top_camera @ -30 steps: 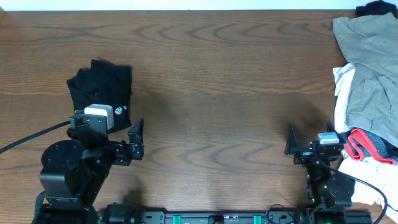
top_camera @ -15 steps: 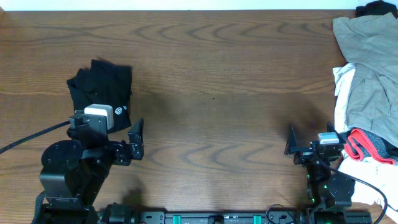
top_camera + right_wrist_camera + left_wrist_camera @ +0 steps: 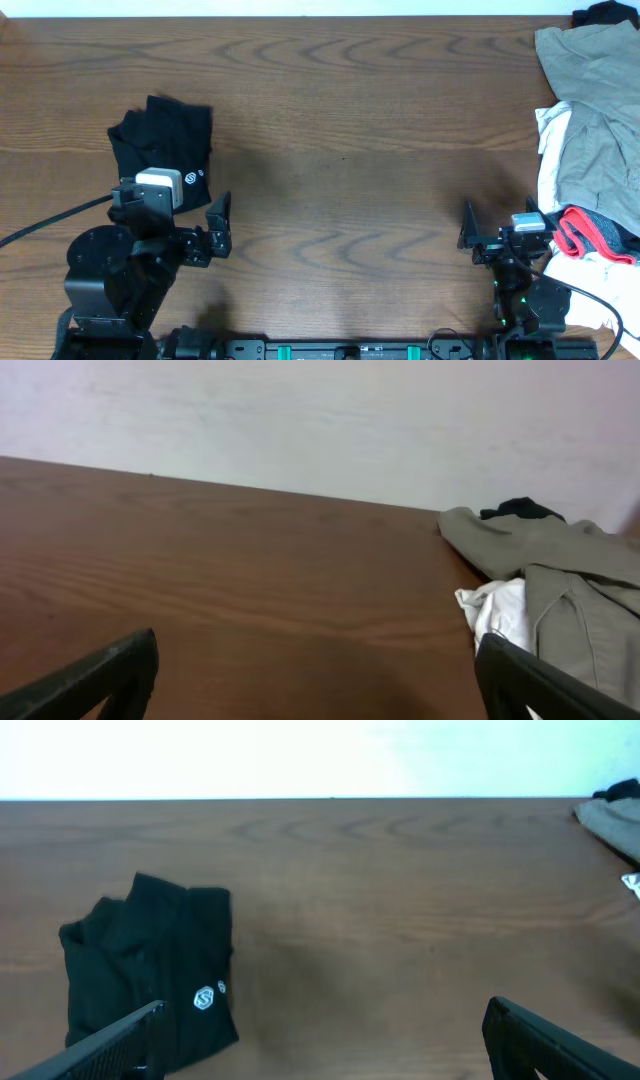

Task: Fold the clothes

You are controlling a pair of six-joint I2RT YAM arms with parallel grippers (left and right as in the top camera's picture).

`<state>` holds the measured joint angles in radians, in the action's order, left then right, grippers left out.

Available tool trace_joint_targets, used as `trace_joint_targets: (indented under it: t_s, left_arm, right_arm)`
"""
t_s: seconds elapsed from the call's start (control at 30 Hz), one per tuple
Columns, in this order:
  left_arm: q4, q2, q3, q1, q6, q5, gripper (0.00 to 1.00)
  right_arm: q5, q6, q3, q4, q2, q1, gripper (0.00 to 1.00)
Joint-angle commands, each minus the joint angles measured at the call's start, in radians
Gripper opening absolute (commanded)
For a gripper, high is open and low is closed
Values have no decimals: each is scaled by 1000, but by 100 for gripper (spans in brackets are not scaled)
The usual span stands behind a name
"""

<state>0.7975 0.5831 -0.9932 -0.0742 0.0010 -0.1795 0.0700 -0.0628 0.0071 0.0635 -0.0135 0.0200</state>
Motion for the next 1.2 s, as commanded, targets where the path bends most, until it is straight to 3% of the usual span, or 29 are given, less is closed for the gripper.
trace_joint_targets:
  t_s: [0.0,0.4,0.6,0.8,1.17]
  left_arm:
    - [30,-37,6,37,13,9,98]
    - [59,-301,133,80,13,167,98]
    - [42,-417,246,80,18,174,98]
    - [-115,-496,380,80,39,175,98]
    - [-558,-581,711,91,105,173,98]
  right_arm:
    - [-11,-13,-2,6,0,-7,99]
    - [-11,-13,-2,6,0,-7,99]
    - [-11,-13,-2,6,0,-7,99]
    - [-11,-13,-2,6,0,-7,99]
    - [-11,-13,-2,6,0,-7,99]
